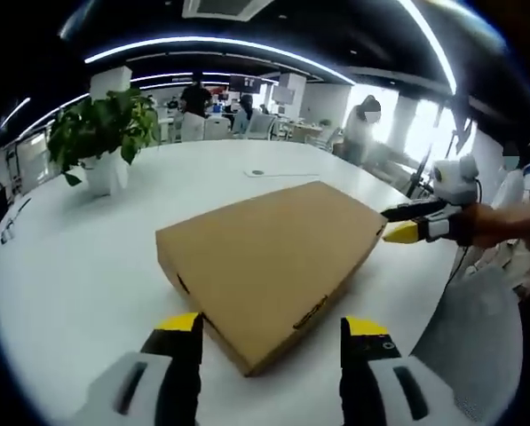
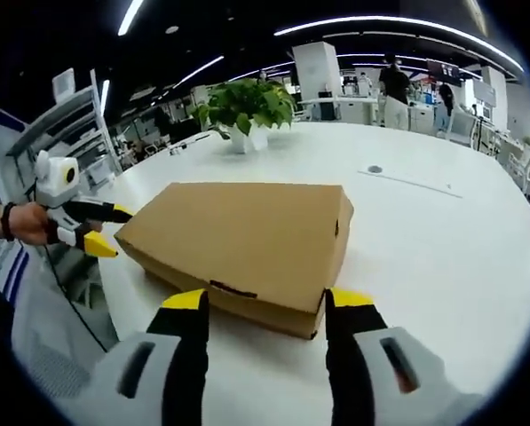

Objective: Operate the shoe box by opening the lid, removing the specified soft item, and placing it in the target area until the item is outside and the box remains undamaged.

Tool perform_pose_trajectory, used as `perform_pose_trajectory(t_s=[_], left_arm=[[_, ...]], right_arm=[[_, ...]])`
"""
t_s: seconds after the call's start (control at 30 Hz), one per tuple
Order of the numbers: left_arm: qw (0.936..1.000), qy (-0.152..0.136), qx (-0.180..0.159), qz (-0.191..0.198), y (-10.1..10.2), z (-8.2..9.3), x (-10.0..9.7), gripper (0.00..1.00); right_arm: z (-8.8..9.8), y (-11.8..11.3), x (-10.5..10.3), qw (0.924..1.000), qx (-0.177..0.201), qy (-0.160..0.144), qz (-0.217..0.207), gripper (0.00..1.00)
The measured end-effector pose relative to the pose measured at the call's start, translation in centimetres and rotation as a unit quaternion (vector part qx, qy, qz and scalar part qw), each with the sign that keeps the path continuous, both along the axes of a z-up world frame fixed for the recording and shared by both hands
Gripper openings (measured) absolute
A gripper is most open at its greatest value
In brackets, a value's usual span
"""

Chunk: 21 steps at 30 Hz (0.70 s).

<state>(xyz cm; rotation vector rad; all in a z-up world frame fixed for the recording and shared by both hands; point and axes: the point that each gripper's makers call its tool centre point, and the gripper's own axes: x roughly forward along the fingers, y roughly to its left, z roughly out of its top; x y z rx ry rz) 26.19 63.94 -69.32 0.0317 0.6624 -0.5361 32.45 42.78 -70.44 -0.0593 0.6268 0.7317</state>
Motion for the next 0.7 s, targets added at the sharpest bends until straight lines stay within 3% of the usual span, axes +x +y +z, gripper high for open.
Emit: perform_pose_trajectory(t_s=[0.1,0.27,0.3,0.53,0.7], left_arm=[[0.9999,0.003,0.01,-0.004,0.2,-0.3,0.1,0.62],[0.9993,0.001,0.037,0.004,0.7,-1.0,0.5,0.54],[0.9994,0.002,0.034,0.011,0.9,-1.0,0.6,0.5],[0.9996,0.004,0.025,0.015,1.0,-0.7,0.8,0.48],[0.9994,-0.01,0.016,0.029,1.2,0.5,1.1,0.47]], right_arm=[[-0.5,0.2,0.0,0.9997,-0.021,-0.002,0.012,0.45],[-0.6,0.1,0.3,0.9998,-0.018,0.001,0.004,0.44],[-0.6,0.1,0.3,0.9998,-0.019,0.0,0.002,0.44],[-0.1,0.2,0.3,0.9998,-0.016,0.002,-0.005,0.43],[1.0,0.3,0.8,0.9999,-0.002,-0.005,-0.014,0.43]])
